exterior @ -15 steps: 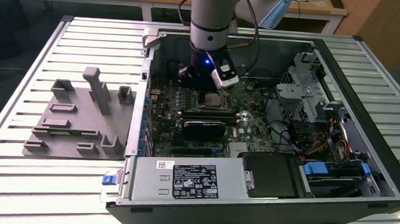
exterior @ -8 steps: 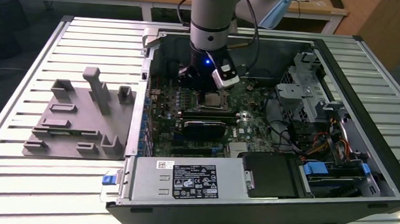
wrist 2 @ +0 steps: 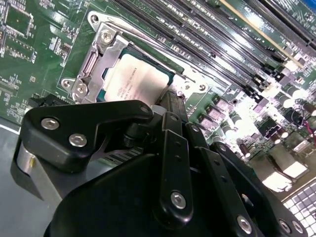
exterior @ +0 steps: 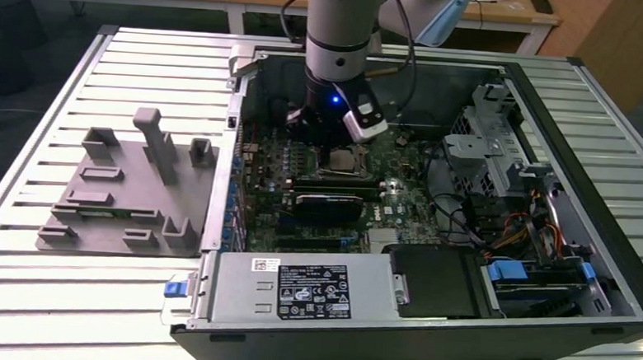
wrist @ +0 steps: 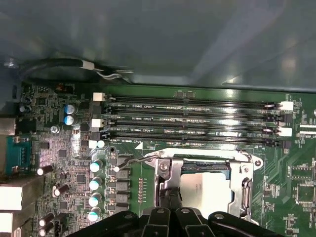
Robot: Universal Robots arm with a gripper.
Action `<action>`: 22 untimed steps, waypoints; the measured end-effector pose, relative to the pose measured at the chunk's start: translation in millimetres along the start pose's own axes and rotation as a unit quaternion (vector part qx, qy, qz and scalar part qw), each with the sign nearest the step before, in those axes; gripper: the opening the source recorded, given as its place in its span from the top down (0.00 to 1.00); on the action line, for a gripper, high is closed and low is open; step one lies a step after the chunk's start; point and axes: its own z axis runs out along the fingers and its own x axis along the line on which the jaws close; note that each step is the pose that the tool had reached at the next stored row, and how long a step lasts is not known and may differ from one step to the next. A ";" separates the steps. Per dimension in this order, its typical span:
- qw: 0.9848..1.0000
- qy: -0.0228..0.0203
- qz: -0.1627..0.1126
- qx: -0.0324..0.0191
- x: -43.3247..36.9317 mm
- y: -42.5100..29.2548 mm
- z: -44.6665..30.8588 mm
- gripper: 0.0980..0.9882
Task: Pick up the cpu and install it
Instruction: 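Close the cpu cover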
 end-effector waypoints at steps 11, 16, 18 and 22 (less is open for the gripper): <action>1.000 0.000 -0.025 0.000 0.0 -1.0 1.3 0.99; 1.000 0.000 -0.027 0.000 0.0 -1.2 1.3 0.99; 1.000 0.000 -0.027 -0.001 0.1 -1.2 0.7 0.99; 1.000 0.000 -0.027 -0.002 -0.1 -0.6 0.7 0.99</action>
